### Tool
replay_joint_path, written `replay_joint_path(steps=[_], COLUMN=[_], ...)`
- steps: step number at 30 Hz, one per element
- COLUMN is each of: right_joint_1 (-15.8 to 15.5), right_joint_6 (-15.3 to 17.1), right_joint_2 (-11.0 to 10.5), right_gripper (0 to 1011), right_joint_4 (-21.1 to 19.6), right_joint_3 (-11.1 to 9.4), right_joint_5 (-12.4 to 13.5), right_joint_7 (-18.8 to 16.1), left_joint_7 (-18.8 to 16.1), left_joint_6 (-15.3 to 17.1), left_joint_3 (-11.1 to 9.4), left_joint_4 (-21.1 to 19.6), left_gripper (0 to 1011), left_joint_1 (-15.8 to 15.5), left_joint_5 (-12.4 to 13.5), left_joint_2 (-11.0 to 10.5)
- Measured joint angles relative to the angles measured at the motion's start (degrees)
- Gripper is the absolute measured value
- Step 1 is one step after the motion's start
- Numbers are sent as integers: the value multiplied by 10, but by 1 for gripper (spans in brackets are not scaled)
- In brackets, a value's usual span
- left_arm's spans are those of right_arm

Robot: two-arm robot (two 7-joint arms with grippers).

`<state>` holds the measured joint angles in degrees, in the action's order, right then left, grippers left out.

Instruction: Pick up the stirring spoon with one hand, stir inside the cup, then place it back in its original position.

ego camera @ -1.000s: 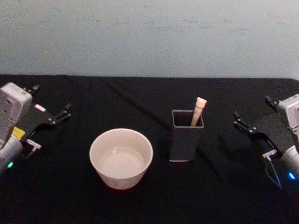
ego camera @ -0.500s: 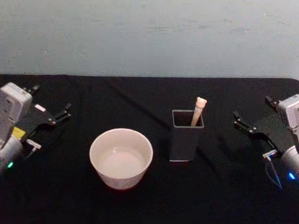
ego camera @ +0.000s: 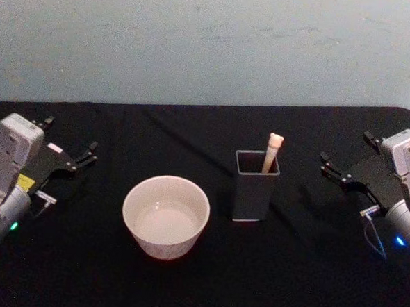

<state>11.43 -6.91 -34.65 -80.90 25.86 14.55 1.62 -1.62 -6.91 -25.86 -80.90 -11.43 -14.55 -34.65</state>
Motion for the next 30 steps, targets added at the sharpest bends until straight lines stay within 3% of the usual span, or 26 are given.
replay_joint_path(steps=[6, 15, 24, 30], right_joint_1=[0, -9, -55, -74], right_joint_6=[0, 7, 62, 82], right_joint_2=[1, 0, -31, -40], right_gripper=[1000, 1000, 1000, 1000], right_joint_4=[0, -17, -98, -128], right_joint_3=[-1, -30, -84, -94], right_joint_5=[0, 27, 133, 171], right_joint_7=[-2, -30, -123, -176], left_joint_7=[0, 0, 0, 0], left_joint_6=[0, 0, 0, 0], left_joint_3=[0, 0, 0, 0], left_joint_4=[0, 0, 0, 0], left_gripper=[1001, 1001, 1001, 1001], left_joint_1=[0, 0, 0, 0], left_joint_5=[0, 0, 0, 0], left_joint_2=[0, 0, 0, 0])
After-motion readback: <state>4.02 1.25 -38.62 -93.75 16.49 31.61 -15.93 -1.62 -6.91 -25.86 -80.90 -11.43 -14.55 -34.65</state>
